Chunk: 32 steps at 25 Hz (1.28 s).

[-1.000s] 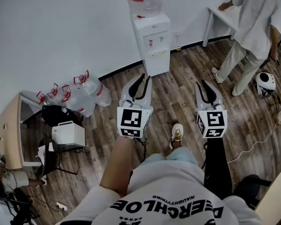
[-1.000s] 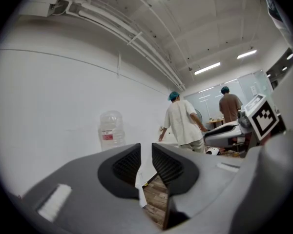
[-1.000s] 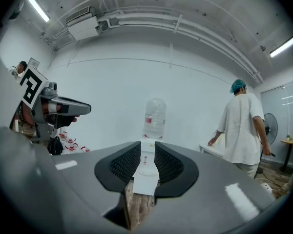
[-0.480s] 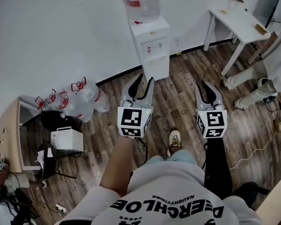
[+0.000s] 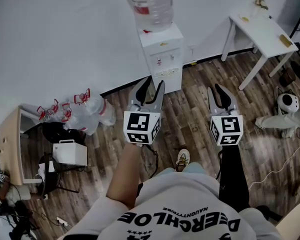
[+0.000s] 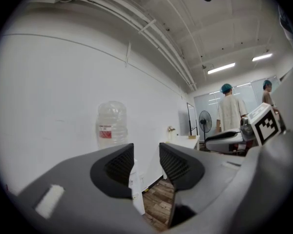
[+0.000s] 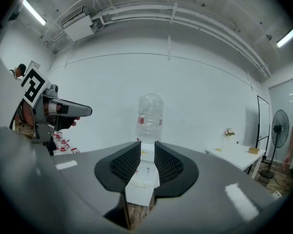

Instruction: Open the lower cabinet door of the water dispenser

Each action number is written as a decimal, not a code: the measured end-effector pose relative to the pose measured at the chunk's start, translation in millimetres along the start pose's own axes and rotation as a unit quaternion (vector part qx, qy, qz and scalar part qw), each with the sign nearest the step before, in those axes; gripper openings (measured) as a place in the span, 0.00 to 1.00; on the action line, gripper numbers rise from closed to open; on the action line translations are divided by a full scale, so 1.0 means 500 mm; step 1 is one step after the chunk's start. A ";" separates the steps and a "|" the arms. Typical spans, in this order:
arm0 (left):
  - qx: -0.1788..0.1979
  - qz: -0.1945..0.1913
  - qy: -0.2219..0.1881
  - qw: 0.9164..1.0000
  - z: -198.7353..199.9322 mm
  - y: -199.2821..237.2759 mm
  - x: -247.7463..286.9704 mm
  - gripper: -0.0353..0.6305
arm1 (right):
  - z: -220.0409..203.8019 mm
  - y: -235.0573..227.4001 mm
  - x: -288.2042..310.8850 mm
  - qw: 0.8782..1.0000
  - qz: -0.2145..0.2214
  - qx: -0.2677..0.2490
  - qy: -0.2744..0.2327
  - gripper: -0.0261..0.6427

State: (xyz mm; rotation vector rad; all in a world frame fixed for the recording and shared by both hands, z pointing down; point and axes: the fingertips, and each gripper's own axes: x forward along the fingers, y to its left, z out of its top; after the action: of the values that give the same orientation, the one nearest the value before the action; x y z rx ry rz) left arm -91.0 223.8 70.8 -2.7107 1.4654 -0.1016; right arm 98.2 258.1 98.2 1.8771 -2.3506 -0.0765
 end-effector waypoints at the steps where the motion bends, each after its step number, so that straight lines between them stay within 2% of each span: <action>1: -0.002 0.001 0.000 1.000 -0.001 0.000 0.017 0.31 | 0.001 -0.011 0.012 1.000 0.001 0.001 -0.002 0.14; 14: 0.006 0.025 -0.003 1.000 0.011 0.031 0.178 0.32 | 0.004 -0.127 0.143 0.999 0.018 0.016 -0.022 0.14; 32: 0.001 0.012 0.003 1.000 0.013 0.022 0.233 0.32 | 0.012 -0.182 0.176 0.999 0.014 0.030 -0.031 0.14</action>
State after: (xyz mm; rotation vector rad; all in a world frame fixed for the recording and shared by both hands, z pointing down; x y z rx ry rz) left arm -36.1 120.3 66.9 -2.6915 1.4979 -0.1095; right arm 166.4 151.8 87.6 1.8936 -2.4461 -0.0637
